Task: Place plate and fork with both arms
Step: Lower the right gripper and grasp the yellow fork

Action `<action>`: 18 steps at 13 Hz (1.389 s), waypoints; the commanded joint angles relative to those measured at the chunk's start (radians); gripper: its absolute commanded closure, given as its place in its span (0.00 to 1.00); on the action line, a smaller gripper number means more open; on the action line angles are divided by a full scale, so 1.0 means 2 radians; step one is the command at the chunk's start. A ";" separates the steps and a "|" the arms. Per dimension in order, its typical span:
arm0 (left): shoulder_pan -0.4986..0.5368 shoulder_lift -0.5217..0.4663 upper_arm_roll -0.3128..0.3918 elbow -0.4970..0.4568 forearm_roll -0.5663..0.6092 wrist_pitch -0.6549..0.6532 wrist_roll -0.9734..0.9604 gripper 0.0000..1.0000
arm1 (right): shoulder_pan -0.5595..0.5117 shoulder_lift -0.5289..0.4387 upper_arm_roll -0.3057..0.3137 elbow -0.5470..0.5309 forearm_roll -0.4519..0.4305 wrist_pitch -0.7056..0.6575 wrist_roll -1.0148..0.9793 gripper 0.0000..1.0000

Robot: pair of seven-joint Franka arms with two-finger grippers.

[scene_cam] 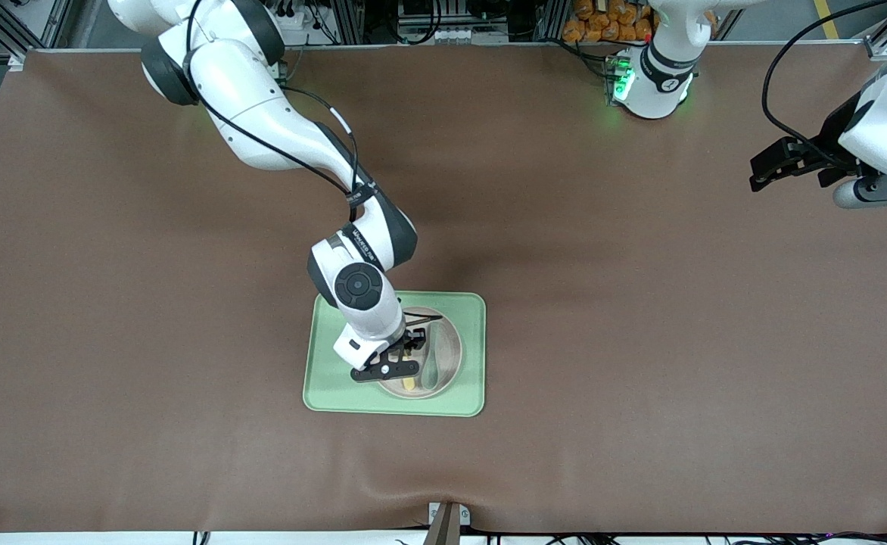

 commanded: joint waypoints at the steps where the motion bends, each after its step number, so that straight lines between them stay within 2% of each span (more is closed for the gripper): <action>1: 0.001 -0.006 -0.006 -0.001 0.006 0.000 0.009 0.00 | 0.007 0.016 -0.005 0.022 -0.014 -0.002 0.012 0.56; 3: 0.000 -0.005 -0.008 -0.001 0.005 0.001 0.008 0.00 | 0.008 0.017 -0.005 0.022 -0.014 -0.001 0.012 0.69; 4: 0.000 -0.005 -0.008 -0.001 0.006 0.001 0.008 0.00 | 0.009 0.017 -0.006 0.022 -0.015 -0.002 0.011 0.87; 5: 0.001 -0.005 -0.008 0.000 0.006 0.003 0.008 0.00 | 0.008 0.016 -0.006 0.024 -0.015 -0.002 0.011 1.00; 10: 0.001 -0.007 -0.008 -0.003 0.004 0.003 0.008 0.00 | 0.000 0.000 0.000 0.033 -0.009 -0.028 0.011 1.00; 12: 0.002 -0.009 -0.007 -0.004 0.004 -0.001 0.008 0.00 | -0.027 -0.015 0.011 0.037 -0.001 -0.055 0.009 1.00; 14: 0.001 -0.007 -0.007 -0.003 0.004 0.000 0.008 0.00 | -0.092 -0.029 0.052 0.036 0.027 -0.082 -0.005 1.00; 17: 0.001 -0.007 -0.008 -0.002 0.004 0.000 0.008 0.00 | -0.184 -0.033 0.126 0.028 0.038 -0.093 -0.038 1.00; 18: 0.001 -0.007 -0.007 -0.003 0.004 0.000 0.008 0.00 | -0.198 -0.033 0.134 0.016 0.037 -0.100 -0.053 1.00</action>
